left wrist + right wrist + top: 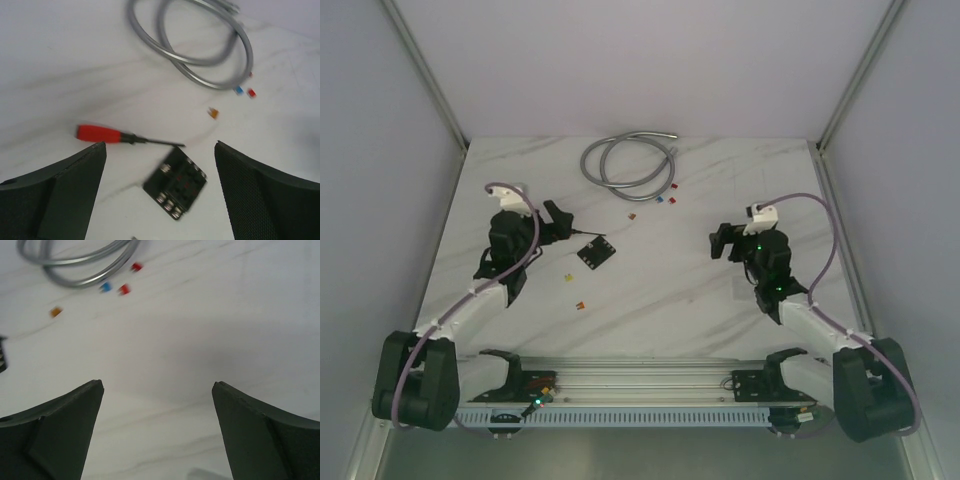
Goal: Snap on the fuse box
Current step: Move the fuse box base at the center of the board.
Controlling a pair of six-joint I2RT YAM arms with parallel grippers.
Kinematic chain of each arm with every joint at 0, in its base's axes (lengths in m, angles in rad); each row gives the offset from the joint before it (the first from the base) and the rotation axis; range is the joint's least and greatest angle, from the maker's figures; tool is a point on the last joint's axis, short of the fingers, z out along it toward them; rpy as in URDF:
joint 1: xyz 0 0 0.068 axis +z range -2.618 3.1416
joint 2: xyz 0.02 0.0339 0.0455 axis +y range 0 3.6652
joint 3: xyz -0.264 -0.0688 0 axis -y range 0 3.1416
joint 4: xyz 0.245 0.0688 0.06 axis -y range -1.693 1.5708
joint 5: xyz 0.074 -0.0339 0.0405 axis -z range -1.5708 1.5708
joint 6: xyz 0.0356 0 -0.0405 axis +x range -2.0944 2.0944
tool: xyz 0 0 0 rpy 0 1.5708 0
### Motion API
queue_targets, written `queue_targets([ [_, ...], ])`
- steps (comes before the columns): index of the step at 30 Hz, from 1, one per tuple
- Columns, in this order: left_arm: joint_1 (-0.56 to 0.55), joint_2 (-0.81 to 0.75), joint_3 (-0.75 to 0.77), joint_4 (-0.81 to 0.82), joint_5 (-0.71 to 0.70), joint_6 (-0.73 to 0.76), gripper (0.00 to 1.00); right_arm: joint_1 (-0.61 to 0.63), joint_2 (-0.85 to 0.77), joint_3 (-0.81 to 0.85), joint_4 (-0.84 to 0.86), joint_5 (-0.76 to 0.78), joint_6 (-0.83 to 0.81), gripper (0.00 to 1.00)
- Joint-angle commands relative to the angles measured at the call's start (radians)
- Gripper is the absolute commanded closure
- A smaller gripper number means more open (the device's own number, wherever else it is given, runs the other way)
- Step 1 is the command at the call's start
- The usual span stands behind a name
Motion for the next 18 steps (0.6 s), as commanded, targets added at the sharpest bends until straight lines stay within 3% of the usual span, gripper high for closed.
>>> queue_targets([
  [1, -0.096, 0.024, -0.001, -0.099, 0.010, -0.033, 0.04, 0.094, 0.029, 0.052, -0.067, -0.036, 0.063, 0.03],
  [7, -0.181, 0.192, 0.098, -0.117, 0.002, 0.010, 0.12, 0.190, 0.119, 0.108, -0.077, -0.056, 0.086, 0.05],
  [18, -0.255, 0.512, 0.235, -0.150, 0.074, 0.034, 0.25, 0.221, 0.181, 0.155, -0.122, -0.075, 0.076, 0.06],
])
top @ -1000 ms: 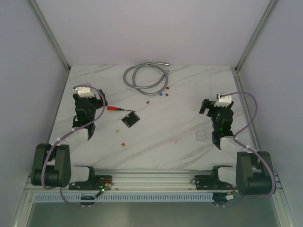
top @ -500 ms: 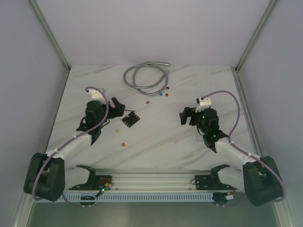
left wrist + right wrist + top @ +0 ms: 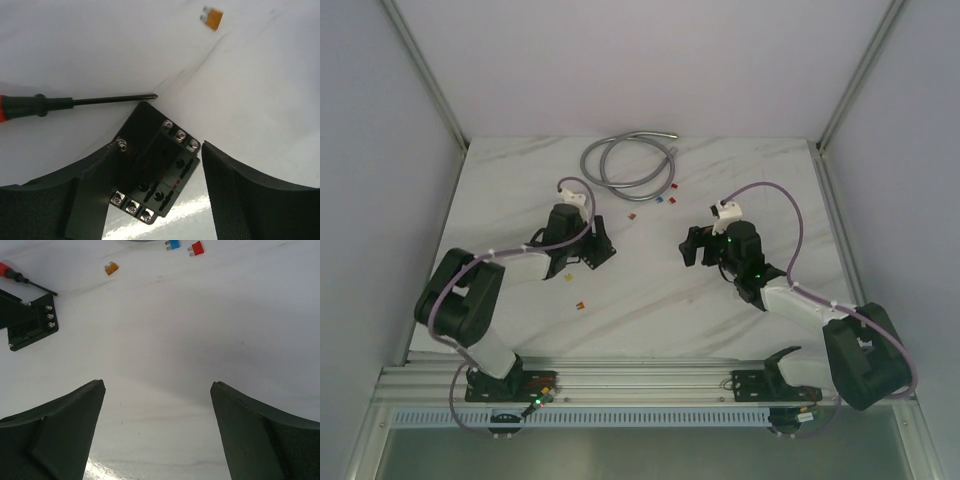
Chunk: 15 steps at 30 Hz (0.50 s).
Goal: Snap on the fuse box
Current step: Move the fuse box base at the center of the board.
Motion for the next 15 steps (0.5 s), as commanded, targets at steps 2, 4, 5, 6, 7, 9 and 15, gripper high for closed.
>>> queue_targets([
  [2, -0.030, 0.069, 0.049, -0.051, 0.055, 0.010, 0.25, 0.006, 0.009, 0.027, -0.008, -0.023, 0.002, 0.06],
  [4, -0.049, 0.059, 0.043, -0.062, 0.060, -0.014, 0.25, 0.005, 0.010, 0.025, -0.007, -0.032, 0.003, 0.06],
  [5, -0.060, 0.055, 0.041, -0.067, 0.067, -0.025, 0.25, 0.006, 0.009, 0.024, -0.005, -0.033, 0.004, 0.06],
  [6, -0.073, 0.048, 0.037, -0.071, 0.068, -0.042, 0.25, 0.006, 0.009, 0.022, -0.004, -0.031, 0.006, 0.06],
  [7, -0.085, 0.042, 0.032, -0.076, 0.065, -0.063, 0.25, 0.007, 0.009, 0.021, -0.003, -0.026, 0.011, 0.06],
  [9, -0.108, 0.031, 0.014, -0.077, 0.063, -0.124, 0.25, 0.006, 0.009, 0.022, -0.006, -0.026, 0.016, 0.06],
  [15, -0.217, 0.010, -0.011, -0.076, 0.002, -0.264, 0.22, 0.020, 0.018, 0.019, -0.013, -0.051, 0.031, 0.07],
])
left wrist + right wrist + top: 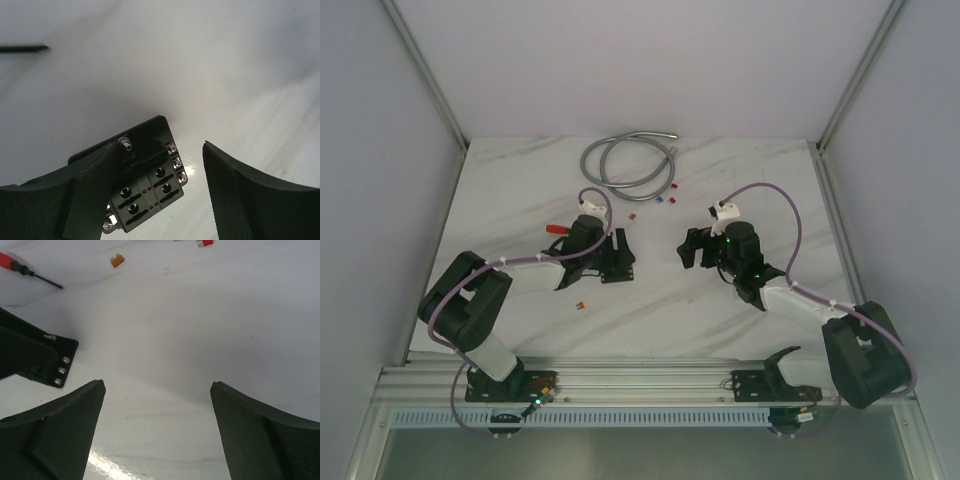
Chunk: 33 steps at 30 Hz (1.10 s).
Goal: Snap on the fuse box
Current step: Move the fuse box base at the center of the board.
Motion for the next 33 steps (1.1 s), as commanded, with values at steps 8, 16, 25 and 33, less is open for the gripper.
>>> queue_targets([
  [8, -0.104, -0.121, -0.014, -0.048, -0.102, -0.177, 0.15, 0.104, 0.042, 0.026, 0.007, -0.072, 0.010, 0.06],
  [16, -0.022, -0.276, -0.076, -0.115, -0.103, -0.168, 0.12, 0.245, 0.123, 0.042, 0.009, -0.088, -0.067, 0.12],
  [25, 0.129, -0.425, -0.194, -0.152, -0.063, -0.177, 0.13, 0.377, 0.262, 0.143, -0.051, 0.001, -0.145, 0.24],
  [33, 0.187, -0.476, -0.230, -0.202, -0.072, -0.157, 0.15, 0.395, 0.389, 0.239, -0.123, 0.108, -0.185, 0.31],
])
